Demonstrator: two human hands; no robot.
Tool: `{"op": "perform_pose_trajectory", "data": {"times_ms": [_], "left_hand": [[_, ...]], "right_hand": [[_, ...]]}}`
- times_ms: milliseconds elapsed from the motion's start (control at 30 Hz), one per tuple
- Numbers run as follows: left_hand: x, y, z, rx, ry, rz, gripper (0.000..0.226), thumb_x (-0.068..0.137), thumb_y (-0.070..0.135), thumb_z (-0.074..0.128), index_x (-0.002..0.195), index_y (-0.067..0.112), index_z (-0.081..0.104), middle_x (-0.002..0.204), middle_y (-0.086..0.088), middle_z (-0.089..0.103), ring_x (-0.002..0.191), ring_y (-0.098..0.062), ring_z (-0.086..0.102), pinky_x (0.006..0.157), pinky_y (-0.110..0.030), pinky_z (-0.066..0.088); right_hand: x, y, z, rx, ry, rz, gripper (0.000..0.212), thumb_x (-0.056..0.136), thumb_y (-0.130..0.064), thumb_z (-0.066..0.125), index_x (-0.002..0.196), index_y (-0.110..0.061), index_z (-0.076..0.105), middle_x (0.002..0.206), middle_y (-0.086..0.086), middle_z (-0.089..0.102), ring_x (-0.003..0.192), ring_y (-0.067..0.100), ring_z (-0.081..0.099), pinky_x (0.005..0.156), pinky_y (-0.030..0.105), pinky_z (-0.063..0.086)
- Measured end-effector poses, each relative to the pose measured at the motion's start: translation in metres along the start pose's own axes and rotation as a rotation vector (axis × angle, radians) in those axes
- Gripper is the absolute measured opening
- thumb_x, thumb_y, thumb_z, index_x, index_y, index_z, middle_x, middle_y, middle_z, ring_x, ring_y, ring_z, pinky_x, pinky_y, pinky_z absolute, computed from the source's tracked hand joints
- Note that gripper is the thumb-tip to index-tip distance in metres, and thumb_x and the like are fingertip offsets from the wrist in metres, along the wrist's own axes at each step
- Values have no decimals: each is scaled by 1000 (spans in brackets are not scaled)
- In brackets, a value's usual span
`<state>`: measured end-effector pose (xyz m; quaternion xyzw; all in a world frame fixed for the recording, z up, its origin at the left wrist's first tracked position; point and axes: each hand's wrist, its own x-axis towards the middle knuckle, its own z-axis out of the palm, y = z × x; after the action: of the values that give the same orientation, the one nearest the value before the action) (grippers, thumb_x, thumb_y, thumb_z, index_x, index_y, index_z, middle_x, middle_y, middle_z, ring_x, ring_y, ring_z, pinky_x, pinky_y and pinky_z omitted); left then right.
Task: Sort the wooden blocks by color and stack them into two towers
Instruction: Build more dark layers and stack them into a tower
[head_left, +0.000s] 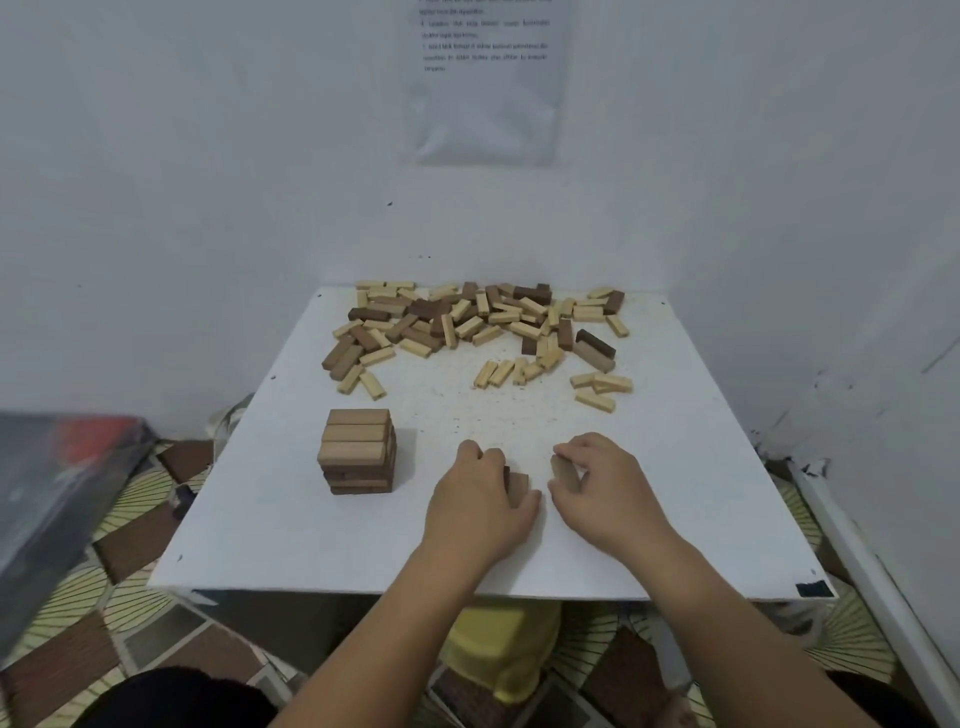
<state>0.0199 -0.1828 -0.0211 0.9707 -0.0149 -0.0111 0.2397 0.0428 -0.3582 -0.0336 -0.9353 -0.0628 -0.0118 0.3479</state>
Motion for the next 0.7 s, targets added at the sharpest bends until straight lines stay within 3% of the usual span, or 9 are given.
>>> {"op": "perform_pose_trajectory", "data": {"times_ms": [167,267,333,433,533,600,700], "left_hand": [[-13,-13,-9,-104,1,62,58,92,62,61,129,18,60,123,2,50,105,-16,55,88,-25,44],[-16,-28,-18,-135,-146,154,84,85,55,74,155,24,40,150,7,40,132,-15,46,107,-25,38],[-14,-34,-25,-136,-220,201,97,80,48,82,161,29,31,161,11,30,138,-14,42,114,-30,38],[-9,-37,-28,-136,-257,237,99,80,35,84,162,34,27,163,12,33,133,-17,49,109,-31,43],[-4,-38,-26,-144,-268,253,97,83,31,83,161,38,27,159,12,40,126,-18,53,100,-24,41],[-3,-39,-25,-150,-272,266,96,84,32,83,161,39,26,157,13,42,122,-14,53,97,-20,38],[-1,-40,-25,-177,-272,280,94,84,34,83,160,39,28,151,15,48,99,0,52,85,-9,35]], "right_hand": [[-18,-11,6,35,27,-4,39,97,-31,64,133,-15,67,127,-7,61,95,6,57,88,17,42],[-26,-13,4,114,23,3,36,100,-33,59,133,-21,68,126,-16,62,78,4,59,79,11,44],[-30,-11,0,135,1,-28,36,99,-32,60,134,-25,67,124,-21,60,81,6,60,77,12,47],[-30,-3,-6,86,-109,-96,52,92,-28,68,143,-30,58,129,-24,55,90,5,59,83,17,49],[-28,0,-9,1,-231,-137,77,80,-26,77,150,-36,47,128,-28,49,97,-1,53,88,15,45],[-27,-1,-8,14,-204,-134,72,84,-25,77,149,-36,48,115,-30,51,95,0,53,85,15,44],[-25,-4,-5,62,-164,-93,70,81,-31,83,144,-37,54,106,-29,53,88,3,54,77,15,44]]}}
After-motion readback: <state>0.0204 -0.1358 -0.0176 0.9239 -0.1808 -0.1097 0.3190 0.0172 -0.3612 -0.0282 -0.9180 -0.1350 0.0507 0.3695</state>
